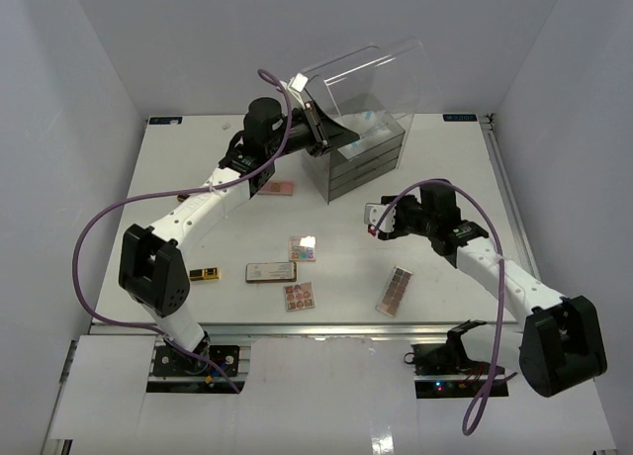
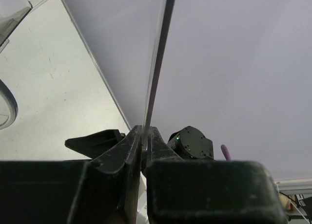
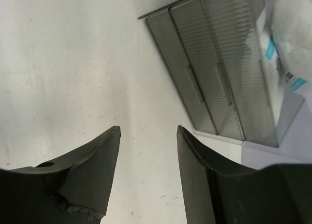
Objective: Organize the makeup
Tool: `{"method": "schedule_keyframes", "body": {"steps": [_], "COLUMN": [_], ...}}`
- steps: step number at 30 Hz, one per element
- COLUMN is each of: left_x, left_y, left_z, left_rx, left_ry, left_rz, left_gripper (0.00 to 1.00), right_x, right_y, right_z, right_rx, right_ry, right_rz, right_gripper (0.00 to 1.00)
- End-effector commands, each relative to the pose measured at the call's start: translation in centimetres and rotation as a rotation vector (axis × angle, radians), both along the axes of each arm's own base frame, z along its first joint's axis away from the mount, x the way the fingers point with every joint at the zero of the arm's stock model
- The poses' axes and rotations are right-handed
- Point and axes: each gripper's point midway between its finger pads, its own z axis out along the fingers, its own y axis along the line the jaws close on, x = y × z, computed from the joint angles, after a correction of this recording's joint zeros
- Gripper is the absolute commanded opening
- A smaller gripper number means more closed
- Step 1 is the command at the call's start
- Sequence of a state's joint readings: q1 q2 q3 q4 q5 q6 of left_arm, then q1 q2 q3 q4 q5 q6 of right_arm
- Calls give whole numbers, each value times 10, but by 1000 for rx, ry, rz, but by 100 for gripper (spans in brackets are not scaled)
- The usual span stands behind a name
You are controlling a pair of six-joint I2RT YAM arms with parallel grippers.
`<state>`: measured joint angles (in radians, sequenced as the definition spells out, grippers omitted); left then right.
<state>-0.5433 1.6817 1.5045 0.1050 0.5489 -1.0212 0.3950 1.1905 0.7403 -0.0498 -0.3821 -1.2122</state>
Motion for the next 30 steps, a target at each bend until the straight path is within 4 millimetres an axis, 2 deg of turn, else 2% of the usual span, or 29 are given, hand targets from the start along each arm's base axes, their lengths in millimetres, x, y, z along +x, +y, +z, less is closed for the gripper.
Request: {"method": "schedule_keyframes", "body": {"steps": [1, 3, 5, 11, 14, 17, 22, 26, 29, 30], "left_x": [-6, -5, -5, -17, -24, -35, -50, -63, -68, -68], "left_y": [0, 0, -2, -3, 3, 16, 35, 39, 38, 40], "left_z": [7, 1, -10, -45, -61, -90, -141, -169, -168, -162], "left_rx": [-18, -9, 16, 165, 230, 302, 398, 432, 442, 450], "left_ry": [-20, -4, 29, 86, 97, 132, 201, 226, 135, 50], "left_rz": [1, 6, 6, 29, 34, 55, 78, 35, -21, -35], "left_gripper": [19, 19, 24, 75, 86, 95, 97, 97, 95, 93], "right_x": [-20, -24, -25, -27, -27, -25, -16, -8, -1, -2], "right_y": [-7, -9, -11, -24, -31, -38, -49, -51, -44, -38], "right_z": [22, 28, 31, 35, 34, 33, 34, 26, 31, 24], "right_rx": [52, 70, 82, 115, 129, 145, 199, 282, 389, 434], "right_ry": [-14, -6, 0, 0, 6, 17, 48, 173, 299, 392], "right_rz": [-5, -14, -26, -73, -94, -126, -180, -215, -241, -254], "right_gripper": [57, 57, 56, 56, 56, 56, 58, 60, 66, 67]}}
